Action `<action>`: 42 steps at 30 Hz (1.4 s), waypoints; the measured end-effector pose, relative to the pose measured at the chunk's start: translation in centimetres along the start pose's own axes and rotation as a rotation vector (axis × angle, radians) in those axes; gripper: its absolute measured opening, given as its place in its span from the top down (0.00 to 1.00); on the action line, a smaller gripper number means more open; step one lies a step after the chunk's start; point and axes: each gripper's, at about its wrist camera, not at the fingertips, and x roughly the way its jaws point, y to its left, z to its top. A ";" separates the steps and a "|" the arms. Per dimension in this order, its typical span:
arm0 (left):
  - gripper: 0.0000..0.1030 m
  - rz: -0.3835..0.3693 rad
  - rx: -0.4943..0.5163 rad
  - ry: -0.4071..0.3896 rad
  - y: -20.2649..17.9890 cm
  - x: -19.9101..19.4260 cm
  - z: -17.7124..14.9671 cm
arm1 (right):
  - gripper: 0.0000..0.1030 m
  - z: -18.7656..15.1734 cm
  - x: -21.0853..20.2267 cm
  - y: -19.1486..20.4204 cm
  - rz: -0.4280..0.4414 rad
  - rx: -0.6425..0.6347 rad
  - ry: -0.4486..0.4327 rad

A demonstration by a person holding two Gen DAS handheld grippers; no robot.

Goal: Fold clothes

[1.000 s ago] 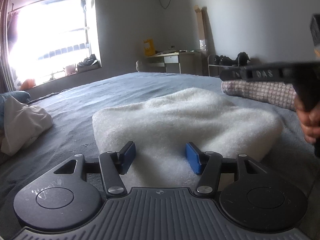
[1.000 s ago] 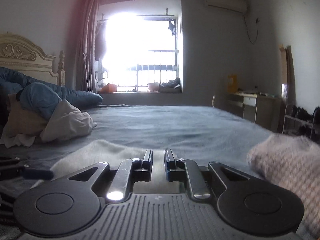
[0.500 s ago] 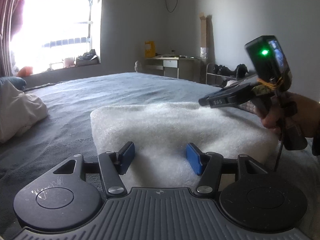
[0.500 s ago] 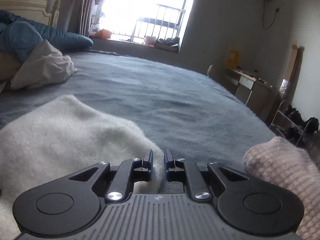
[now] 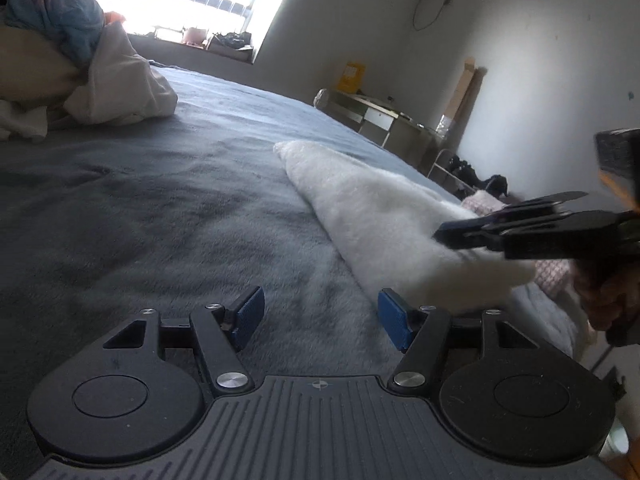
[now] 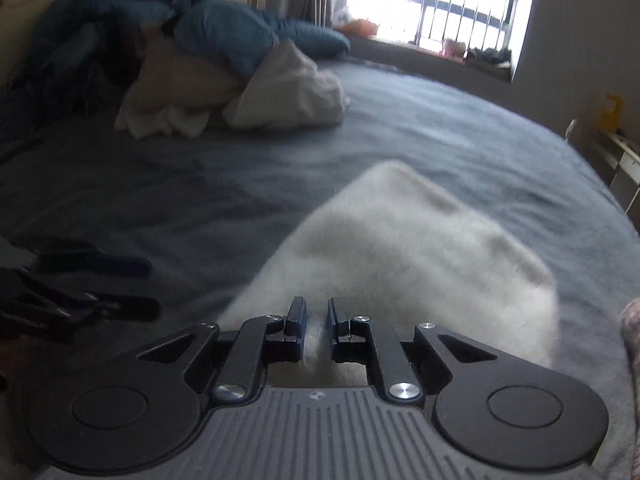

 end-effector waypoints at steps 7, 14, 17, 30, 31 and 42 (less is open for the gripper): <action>0.39 -0.021 0.090 0.021 -1.6 -0.2 -2.0 | 0.90 1.3 -1.2 2.7 -0.089 -0.097 0.020; 0.39 -0.029 0.107 -0.001 -1.8 0.0 -2.5 | 0.90 -0.6 -0.3 3.2 0.025 -0.031 0.041; 0.39 -0.027 0.106 -0.016 -1.6 0.0 -1.9 | 0.91 -0.8 -0.2 2.8 0.038 0.017 0.059; 0.40 -0.233 0.442 -0.060 -7.2 5.5 1.2 | 0.89 0.0 2.4 -3.3 -0.084 0.153 0.053; 0.40 -0.238 0.444 -0.037 -7.1 6.3 0.6 | 0.90 0.8 2.0 -3.4 -0.084 0.170 0.064; 0.33 -0.312 0.327 -0.033 -5.4 6.5 0.4 | 0.89 6.3 9.4 -4.9 -0.069 0.112 0.114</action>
